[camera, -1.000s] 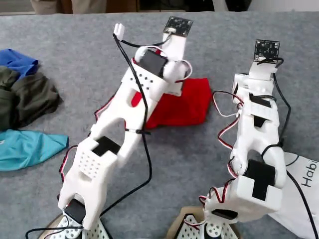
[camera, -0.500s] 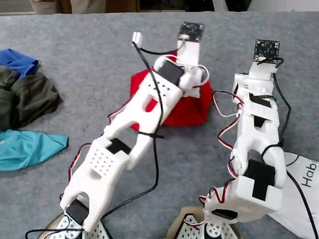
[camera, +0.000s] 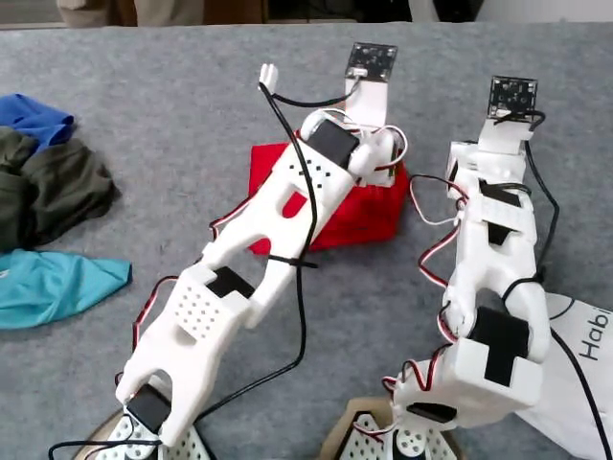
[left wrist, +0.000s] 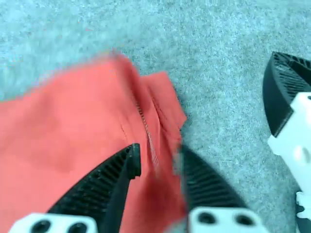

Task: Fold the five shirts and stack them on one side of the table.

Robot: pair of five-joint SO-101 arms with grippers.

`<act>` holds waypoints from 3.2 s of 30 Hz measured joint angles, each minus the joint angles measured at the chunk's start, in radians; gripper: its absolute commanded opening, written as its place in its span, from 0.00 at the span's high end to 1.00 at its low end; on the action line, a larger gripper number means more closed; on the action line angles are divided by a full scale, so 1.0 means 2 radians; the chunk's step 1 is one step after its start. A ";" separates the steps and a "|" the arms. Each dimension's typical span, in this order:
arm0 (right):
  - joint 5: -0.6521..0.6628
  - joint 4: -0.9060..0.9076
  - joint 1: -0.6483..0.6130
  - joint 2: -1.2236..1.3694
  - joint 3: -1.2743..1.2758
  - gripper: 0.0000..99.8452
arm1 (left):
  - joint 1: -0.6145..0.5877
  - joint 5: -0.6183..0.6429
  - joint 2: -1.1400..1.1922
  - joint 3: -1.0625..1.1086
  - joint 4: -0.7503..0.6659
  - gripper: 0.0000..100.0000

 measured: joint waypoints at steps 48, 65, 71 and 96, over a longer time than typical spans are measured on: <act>0.215 0.508 -0.229 0.040 -0.124 0.99 | -0.324 0.011 0.196 -0.130 0.068 0.98; 0.232 0.494 -0.191 0.002 -0.250 0.99 | -0.301 -0.008 0.197 -0.131 0.081 0.98; 0.236 0.493 -0.189 0.067 -0.387 0.99 | -0.282 -0.012 0.197 -0.131 0.081 0.98; 0.204 0.706 -0.169 0.638 -1.087 0.99 | -0.282 -0.012 0.197 -0.131 0.081 0.98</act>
